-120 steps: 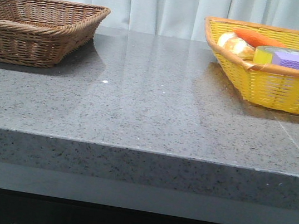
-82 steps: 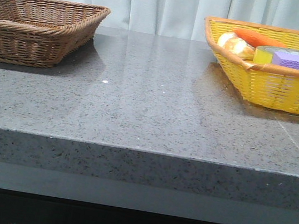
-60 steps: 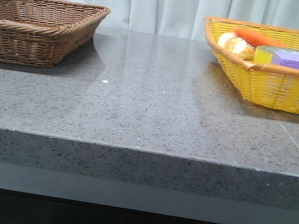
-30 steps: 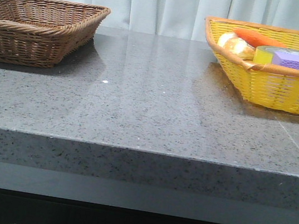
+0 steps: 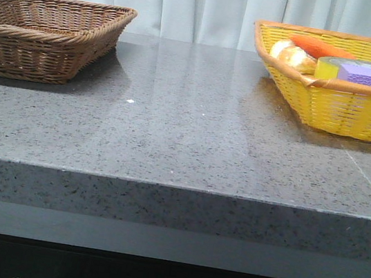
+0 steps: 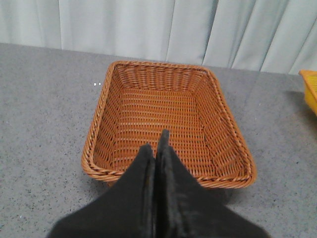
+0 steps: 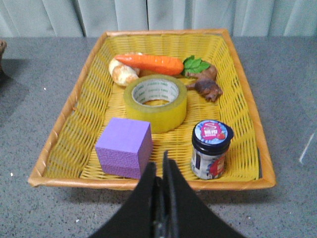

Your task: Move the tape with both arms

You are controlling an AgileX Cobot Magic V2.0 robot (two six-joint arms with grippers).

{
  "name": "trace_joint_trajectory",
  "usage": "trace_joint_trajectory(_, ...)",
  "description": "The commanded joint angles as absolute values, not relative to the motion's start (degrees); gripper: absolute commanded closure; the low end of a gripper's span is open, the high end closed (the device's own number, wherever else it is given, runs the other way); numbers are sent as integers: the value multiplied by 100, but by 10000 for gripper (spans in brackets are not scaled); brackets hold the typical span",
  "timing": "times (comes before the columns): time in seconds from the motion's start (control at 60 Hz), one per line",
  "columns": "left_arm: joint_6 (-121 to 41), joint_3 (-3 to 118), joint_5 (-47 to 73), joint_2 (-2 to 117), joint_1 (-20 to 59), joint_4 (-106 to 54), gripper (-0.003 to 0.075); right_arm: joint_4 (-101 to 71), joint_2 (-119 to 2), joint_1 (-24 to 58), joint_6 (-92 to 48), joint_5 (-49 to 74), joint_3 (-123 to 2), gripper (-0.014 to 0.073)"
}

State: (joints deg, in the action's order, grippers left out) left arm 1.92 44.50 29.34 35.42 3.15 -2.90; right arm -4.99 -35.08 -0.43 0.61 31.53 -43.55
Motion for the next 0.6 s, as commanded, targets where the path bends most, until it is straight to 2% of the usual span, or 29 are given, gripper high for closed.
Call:
trace_joint_trajectory(0.0,246,4630,2535,3845,346,-364,741,-476,-3791,-71,53,2783,-4489,662)
trace_joint_trajectory(0.217,246,4630,2526,4486,346,-233,740,-434,-4397,-71,53,3028,-4489,648)
trace_joint_trajectory(0.266,246,4630,2512,4596,346,-141,735,-427,-4465,-71,53,3032,-4489,601)
trace_joint_trajectory(0.316,246,4630,2512,4642,346,0,707,-416,-4541,-71,0,3043,-4489,503)
trace_joint_trajectory(0.4,246,4630,2512,4709,346,53,555,-416,-4605,-71,0,3043,-4489,298)
trace_joint_trajectory(0.483,246,4630,2488,4760,346,53,318,-416,-4612,-71,0,3030,-4489,81)
trace_joint_trajectory(0.55,246,4630,2488,4760,346,53,163,-416,-4612,-71,0,3030,-4489,11)
trace_joint_trajectory(0.583,246,4630,2488,4760,346,0,136,-416,-4612,-71,0,3030,-4489,7)
